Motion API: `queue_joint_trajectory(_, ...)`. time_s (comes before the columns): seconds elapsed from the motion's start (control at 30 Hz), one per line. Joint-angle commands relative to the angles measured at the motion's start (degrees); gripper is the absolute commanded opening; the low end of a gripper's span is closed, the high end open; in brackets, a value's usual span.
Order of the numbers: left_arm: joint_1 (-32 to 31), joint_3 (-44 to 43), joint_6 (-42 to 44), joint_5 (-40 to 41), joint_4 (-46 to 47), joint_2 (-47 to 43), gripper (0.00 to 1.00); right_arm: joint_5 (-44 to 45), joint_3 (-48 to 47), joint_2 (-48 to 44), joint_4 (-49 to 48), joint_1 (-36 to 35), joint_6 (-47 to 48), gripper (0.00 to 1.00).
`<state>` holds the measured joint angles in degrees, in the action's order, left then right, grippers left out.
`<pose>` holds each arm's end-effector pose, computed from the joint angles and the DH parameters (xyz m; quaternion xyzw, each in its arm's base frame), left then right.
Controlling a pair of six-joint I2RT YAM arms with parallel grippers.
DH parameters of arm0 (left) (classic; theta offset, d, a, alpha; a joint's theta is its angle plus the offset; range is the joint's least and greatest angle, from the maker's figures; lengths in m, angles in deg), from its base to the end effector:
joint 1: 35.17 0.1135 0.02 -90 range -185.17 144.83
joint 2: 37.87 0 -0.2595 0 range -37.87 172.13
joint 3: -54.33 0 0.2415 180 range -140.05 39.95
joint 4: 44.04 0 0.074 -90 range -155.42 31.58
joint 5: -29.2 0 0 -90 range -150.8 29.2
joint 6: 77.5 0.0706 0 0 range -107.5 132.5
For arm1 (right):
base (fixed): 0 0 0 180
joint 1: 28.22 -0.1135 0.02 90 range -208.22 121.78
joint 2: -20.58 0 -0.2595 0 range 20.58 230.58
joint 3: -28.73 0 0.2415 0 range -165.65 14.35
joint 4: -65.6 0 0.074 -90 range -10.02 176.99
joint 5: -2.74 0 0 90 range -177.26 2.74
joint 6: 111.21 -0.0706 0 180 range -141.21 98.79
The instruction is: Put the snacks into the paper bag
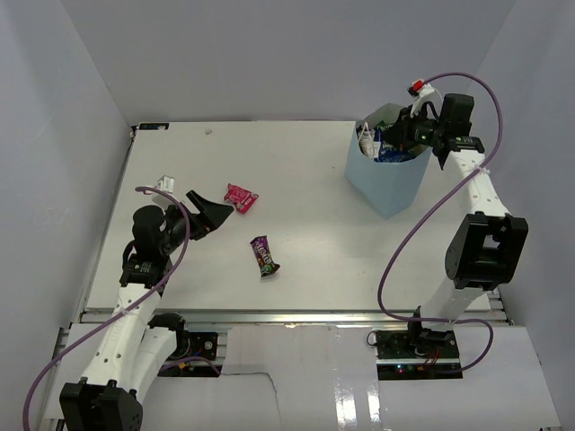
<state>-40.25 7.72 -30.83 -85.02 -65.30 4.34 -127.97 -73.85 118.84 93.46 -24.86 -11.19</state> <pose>0.1977 -0.0466 0.2662 -0.1392 0.7829 -0.3925 0.4623 0.4170 0.0216 0.3376 -0.2358 0.7718 0.2291 0.5442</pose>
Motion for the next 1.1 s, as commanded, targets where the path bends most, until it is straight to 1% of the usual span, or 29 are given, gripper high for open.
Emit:
queue_joint_trajectory(0.0,0.1,0.8,0.4,-1.0,1.0,-0.3,0.93,1.4,-0.7,2.3,1.0,-0.2,-0.9,0.08)
queue_joint_trajectory(0.07,0.1,0.8,0.4,-1.2,1.3,0.1,0.93,3.7,-3.0,4.6,3.6,-0.4,-0.9,0.08)
queue_joint_trajectory(0.17,0.1,0.6,0.4,-1.5,1.8,1.0,0.93,7.0,-5.7,6.9,6.5,-1.0,0.3,0.11)
queue_joint_trajectory(0.27,0.2,0.5,0.3,-2.0,2.0,1.9,0.93,8.9,-7.1,8.4,8.4,-1.2,1.7,0.22)
queue_joint_trajectory(0.3,0.1,0.5,0.4,-2.1,2.1,2.0,0.93,9.2,-7.2,8.3,8.6,-1.2,2.0,0.32)
queue_joint_trajectory(0.37,0.1,0.4,0.4,-2.1,2.2,2.1,0.93,9.5,-7.1,7.3,8.6,-1.2,2.9,0.44)
queue_joint_trajectory(0.4,0.1,0.4,0.4,-2.1,2.2,2.1,0.93,9.5,-7.2,6.7,8.3,-1.2,3.2,0.56)
queue_joint_trajectory(0.5,0.1,0.4,0.4,-2.0,2.3,2.1,0.93,9.5,-8.5,3.8,8.2,-1.2,4.0,0.72)
queue_joint_trajectory(0.57,0.1,0.4,0.4,-2.0,2.4,2.3,0.93,9.2,-11.0,1.7,8.4,-0.9,4.0,0.78)
queue_joint_trajectory(0.63,0.2,0.4,0.4,-2.0,2.7,2.4,0.93,8.5,-13.3,-0.2,8.9,-0.5,3.8,0.8)
queue_joint_trajectory(0.7,0.1,0.2,0.6,-2.0,2.8,2.7,0.93,7.7,-17.6,-1.4,10.7,-0.5,4.0,0.81)
queue_joint_trajectory(0.8,0.1,-0.2,1.1,-1.9,2.7,3.0,0.93,4.6,-21.3,-3.5,12.1,-0.5,5.0,0.82)
queue_joint_trajectory(0.87,0.1,-0.6,1.6,-1.4,2.4,3.1,0.93,1.2,-21.9,-4.8,12.1,-0.4,6.5,0.82)
queue_joint_trajectory(0.97,0.2,-1.5,2.5,-0.4,1.3,3.1,0.93,-10.0,-22.1,-7.2,13.8,-0.5,9.7,0.79)
queue_joint_trajectory(1.0,0.1,-1.9,2.6,0.0,0.6,3.0,0.93,-13.6,-22.0,-8.3,14.7,-1.2,12.5,0.79)
queue_joint_trajectory(1.03,0.1,-2.0,2.7,0.4,0.1,3.0,0.93,-19.3,-21.9,-8.9,18.0,-2.1,14.1,0.78)
queue_joint_trajectory(1.07,0.1,-2.0,2.7,1.2,-0.6,3.0,0.93,-21.4,-21.9,-9.2,20.9,-3.1,16.8,0.77)
